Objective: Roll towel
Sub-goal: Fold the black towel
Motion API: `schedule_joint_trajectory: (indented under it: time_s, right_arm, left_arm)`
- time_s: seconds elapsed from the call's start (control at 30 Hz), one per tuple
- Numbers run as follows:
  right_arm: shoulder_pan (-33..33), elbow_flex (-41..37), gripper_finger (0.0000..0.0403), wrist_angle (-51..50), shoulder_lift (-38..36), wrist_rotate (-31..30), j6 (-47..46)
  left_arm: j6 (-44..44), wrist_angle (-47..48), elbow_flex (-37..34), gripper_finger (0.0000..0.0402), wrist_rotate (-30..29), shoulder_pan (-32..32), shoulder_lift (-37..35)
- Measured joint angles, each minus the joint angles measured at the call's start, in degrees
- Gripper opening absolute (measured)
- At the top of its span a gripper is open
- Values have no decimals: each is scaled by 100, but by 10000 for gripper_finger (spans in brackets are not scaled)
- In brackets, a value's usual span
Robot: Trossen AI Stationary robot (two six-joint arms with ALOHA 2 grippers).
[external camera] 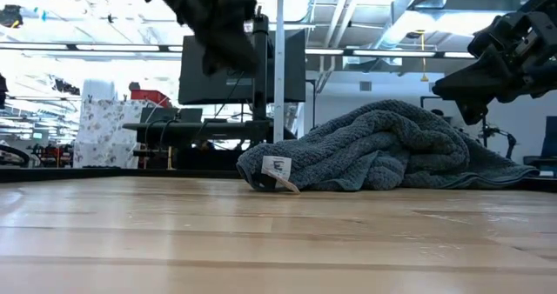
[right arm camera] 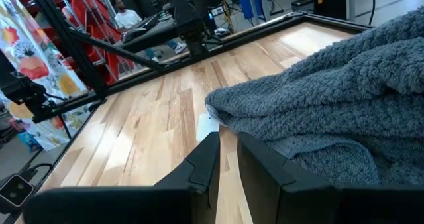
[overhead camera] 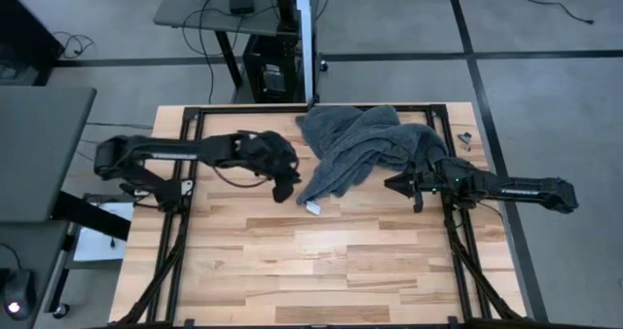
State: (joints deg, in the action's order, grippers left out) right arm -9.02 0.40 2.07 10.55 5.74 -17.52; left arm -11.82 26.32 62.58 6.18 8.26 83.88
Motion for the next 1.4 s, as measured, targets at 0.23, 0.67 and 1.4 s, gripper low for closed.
schedule_joint_trajectory:
  time_s: [0.23,0.67,1.4]
  right_arm:
    - [0,1,48,2,0,2,0]
    - [0,2,48,0,-1,1,0]
    - [-46,1,48,1,-1,1,1411]
  left_arm:
    - [-190,-124,27,169,6,-84,882]
    - [-904,-1245,29,185,28,-127,1892]
    - [-1604,535,29,0,-55,-814,-344]
